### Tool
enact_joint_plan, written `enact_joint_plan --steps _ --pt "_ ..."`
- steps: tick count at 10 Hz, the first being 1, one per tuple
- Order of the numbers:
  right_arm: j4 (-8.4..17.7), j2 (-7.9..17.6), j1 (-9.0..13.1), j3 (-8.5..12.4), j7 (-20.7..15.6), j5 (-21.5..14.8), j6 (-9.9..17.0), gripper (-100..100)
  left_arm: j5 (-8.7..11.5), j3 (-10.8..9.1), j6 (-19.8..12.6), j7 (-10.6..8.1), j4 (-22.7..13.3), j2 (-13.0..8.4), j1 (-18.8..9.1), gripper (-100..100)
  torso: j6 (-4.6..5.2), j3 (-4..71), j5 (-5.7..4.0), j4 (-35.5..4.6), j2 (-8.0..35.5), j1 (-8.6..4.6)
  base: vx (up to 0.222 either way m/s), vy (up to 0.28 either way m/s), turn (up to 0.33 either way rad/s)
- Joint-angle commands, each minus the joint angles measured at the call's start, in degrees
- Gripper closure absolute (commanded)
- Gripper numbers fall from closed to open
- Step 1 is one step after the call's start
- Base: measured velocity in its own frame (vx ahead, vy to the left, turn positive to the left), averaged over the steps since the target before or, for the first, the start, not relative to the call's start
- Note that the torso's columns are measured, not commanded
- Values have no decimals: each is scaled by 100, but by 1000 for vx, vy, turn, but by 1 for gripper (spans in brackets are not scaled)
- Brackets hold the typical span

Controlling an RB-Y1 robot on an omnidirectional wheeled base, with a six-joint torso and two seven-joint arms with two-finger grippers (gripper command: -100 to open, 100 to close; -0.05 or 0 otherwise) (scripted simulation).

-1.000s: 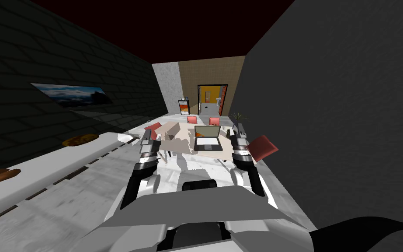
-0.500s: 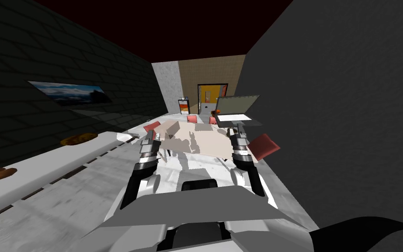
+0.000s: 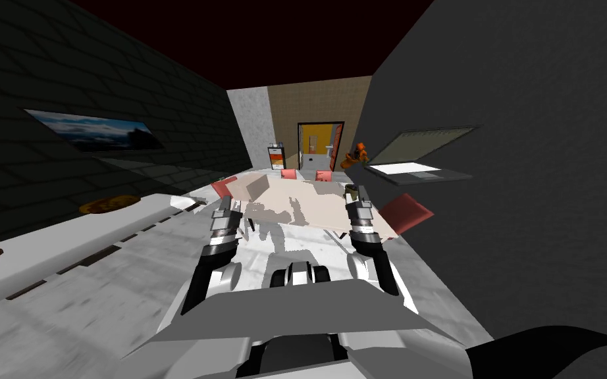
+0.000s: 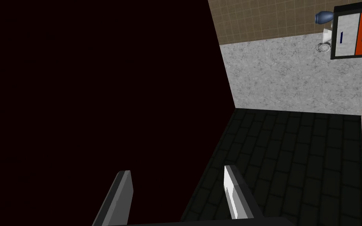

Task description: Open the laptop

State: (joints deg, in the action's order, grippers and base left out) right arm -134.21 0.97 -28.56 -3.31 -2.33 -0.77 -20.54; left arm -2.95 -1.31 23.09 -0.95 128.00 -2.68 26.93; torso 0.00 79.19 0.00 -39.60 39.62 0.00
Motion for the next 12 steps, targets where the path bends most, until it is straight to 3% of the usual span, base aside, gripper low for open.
enact_joint_plan --steps 1,4,7,8,10,11,12 --pt "39 278 -60 167 -61 -90 50 -100 0 0 -1 0 -2 0 0 0 0 395 0 -189 193 -1 5 -2 47" --pt "115 664 -203 560 -207 -314 165 -100 0 0 -1 0 -3 0 1 0 0 538 0 -266 264 -1 6 -3 62" --pt "202 1086 -411 1100 -418 -651 326 -100 0 0 -1 0 -3 0 1 0 0 538 0 -268 266 0 12 -3 78" --pt "202 1086 -411 1124 -418 -651 326 -100 0 0 -1 0 -3 0 1 0 0 538 0 -268 267 1 8 0 26" --pt "260 1384 -577 1513 -587 -925 453 -100 0 0 -1 0 -3 0 1 0 0 537 1 -269 268 2 9 2 70" --pt "260 1384 -577 1572 -587 -925 453 -100 0 0 -1 0 -3 0 1 0 -1 538 0 -268 266 0 8 -2 36" --pt "289 1537 -667 1807 -677 -1073 521 -100 0 0 -1 0 -3 0 1 0 1 538 0 -268 267 0 8 0 40"
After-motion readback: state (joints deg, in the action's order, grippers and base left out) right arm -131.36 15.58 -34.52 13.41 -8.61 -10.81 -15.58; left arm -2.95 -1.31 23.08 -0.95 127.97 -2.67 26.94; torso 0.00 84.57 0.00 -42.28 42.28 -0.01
